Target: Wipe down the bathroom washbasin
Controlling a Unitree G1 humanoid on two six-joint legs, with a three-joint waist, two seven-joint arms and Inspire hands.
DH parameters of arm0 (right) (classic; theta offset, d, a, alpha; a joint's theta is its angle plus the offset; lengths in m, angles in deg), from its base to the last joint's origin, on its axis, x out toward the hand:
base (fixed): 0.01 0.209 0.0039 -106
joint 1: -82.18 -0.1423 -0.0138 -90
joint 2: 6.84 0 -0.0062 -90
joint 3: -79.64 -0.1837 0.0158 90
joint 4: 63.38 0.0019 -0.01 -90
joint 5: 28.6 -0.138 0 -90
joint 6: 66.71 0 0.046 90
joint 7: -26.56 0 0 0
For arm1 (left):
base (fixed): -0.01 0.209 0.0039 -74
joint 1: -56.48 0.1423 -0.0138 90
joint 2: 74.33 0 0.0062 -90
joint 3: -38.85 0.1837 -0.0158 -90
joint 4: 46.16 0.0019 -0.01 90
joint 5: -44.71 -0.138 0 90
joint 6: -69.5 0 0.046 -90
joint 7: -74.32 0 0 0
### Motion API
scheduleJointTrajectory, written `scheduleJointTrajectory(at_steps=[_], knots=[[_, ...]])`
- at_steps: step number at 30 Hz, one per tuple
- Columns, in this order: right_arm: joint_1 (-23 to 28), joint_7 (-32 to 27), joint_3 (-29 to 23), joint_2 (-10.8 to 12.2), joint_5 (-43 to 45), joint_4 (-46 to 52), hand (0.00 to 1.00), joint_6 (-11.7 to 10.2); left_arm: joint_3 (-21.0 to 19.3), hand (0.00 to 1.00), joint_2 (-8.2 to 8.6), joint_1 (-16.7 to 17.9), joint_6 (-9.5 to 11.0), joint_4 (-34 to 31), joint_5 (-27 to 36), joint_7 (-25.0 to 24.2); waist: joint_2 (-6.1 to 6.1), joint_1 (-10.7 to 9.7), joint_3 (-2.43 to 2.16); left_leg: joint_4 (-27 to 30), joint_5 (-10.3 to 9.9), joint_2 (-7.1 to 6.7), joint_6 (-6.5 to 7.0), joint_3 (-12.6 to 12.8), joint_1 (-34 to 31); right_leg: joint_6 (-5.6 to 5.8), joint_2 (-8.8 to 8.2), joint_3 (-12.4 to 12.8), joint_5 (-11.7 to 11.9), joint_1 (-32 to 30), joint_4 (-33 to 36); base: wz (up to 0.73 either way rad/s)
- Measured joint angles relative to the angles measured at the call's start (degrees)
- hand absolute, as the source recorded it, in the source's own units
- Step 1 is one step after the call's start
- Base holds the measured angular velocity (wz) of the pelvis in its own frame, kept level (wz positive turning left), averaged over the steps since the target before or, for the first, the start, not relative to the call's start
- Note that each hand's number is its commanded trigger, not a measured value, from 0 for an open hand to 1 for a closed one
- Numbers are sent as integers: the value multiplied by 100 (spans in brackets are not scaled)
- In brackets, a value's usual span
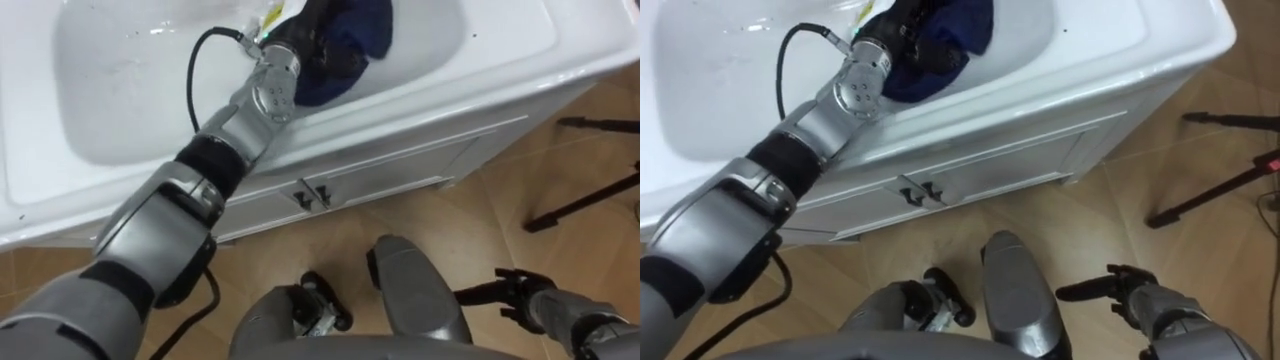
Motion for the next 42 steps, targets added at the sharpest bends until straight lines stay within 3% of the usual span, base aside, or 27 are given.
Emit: scheduleJointTrajectory(at_steps=[11, 17, 22, 25, 29, 31, 36, 38, 40, 42], knots=[[27, 57, 103, 35, -317, -27, 0, -455, 399, 100, 41, 178, 306, -359, -23, -712, 15, -2, -9, -413, 25, -90, -38, -136, 468, 50, -29, -278, 6, 687, -575, 12], [121, 99, 108, 35, -641, -4, 0, -453, 415, 100, 12, 251, 491, -365, -27, -901, 10, 128, -11, -565, 58, -108, -95, -112, 685, 50, -20, -283, 10, 907, -785, 0], [184, 208, 108, 36, -649, 7, 0, -455, 378, 100, -52, 532, 584, -490, -37, -902, -38, 157, -10, -797, 109, -158, -162, -171, 931, 43, -20, -377, 14, 1199, -1011, 6], [223, 313, 87, 45, -517, -13, 0, -454, 371, 100, -163, 553, 628, -510, -427, -961, -152, 301, -26, -857, 117, -169, -175, -192, 1068, 34, -10, -414, 19, 1332, -1054, 5], [413, 320, -9, 40, -599, 7, 0, -461, 291, 100, -633, 828, 631, -1052, -1326, -949, -264, 515, -90, -899, 128, -169, -194, -328, 1218, 12, 38, -554, 48, 1638, -1314, 13], [494, 307, -10, 44, -601, 9, 0, -447, 189, 100, -730, 914, 629, -1087, -1593, -829, -273, 594, -142, -931, 140, -171, -214, -449, 1273, 3, 69, -669, 107, 1822, -1508, 25], [565, 209, -121, 76, -491, 25, 0, -445, -31, 100, -862, 1396, 443, -1194, -1871, -448, -344, 657, -241, -1188, 165, -215, -256, -616, 1663, 36, 86, -864, 172, 2351, -1823, 21], [638, 185, -193, 158, -365, 52, 0, -459, -225, 100, -915, 1805, 381, -1600, -2291, -442, -420, 727, -285, -1271, 173, -243, -267, -706, 1895, 51, 103, -921, 199, 2646, -2011, 12], [698, 191, -235, 234, -334, 47, 0, -453, -310, 100, -949, 1987, 383, -1990, -2455, -426, -459, 792, -319, -1277, 173, -251, -268, -795, 1960, 58, 125, -949, 237, 2781, -2141, 20], [708, 202, -274, 273, -265, 47, 0, -451, -337, 100, -963, 2021, 386, -2190, -2530, -327, -458, 914, -324, -1283, 173, -246, -268, -827, 2015, 63, 146, -957, 288, 2885, -2243, 8]])
